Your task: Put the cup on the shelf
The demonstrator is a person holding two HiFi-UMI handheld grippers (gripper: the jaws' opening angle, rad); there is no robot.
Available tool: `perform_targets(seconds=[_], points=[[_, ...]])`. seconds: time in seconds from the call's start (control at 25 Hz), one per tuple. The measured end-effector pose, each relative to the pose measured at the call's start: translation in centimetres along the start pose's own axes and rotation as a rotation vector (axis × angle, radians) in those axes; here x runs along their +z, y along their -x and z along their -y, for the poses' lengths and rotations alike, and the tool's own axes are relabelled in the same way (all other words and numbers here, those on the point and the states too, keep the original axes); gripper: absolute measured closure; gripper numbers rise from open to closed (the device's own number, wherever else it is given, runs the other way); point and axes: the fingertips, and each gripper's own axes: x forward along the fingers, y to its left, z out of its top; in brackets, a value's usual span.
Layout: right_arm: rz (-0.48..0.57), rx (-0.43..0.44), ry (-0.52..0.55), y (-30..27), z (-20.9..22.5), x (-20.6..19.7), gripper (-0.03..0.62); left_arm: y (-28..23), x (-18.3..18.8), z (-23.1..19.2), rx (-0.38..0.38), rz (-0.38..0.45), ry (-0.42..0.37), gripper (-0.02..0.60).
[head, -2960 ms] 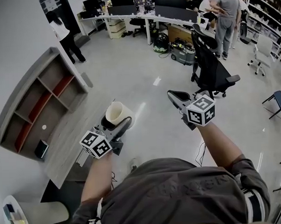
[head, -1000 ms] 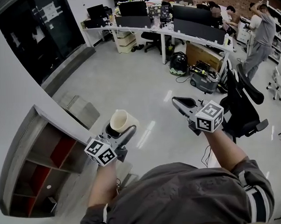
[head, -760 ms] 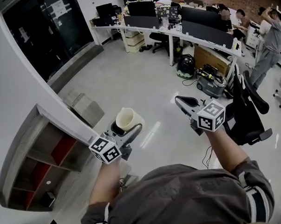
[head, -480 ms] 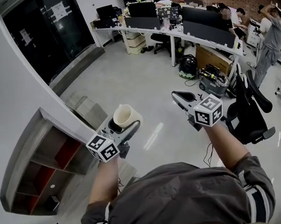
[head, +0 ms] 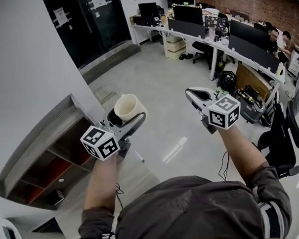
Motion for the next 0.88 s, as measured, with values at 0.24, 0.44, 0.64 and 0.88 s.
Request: perform_targets(seconds=[0.24, 0.44, 0.64, 0.88], points=[[0.019, 0.133, 0.022, -8.4, -4.8, 2.2, 0.602, 6.9, 4.2, -6.4, 0.169, -0.012, -0.052, 0.15], [0.022, 0.225, 0.04, -14.7, -9.2, 3.0, 0.602, 13.3, 6.9, -11.0, 0.298, -0.028, -0.084, 0.15], [0.018, 0.282, 0.043, -20.0, -13.1, 3.2, 0.602, 18.5, 8.4, -15.2, 0.388, -0.063, -0.115, 0.15], [0.008, 0.301, 0.04, -24.1, -15.8, 2.8, 0.602, 20.9, 7.9, -19.4, 0.432, -0.15, -0.146, 0.151]])
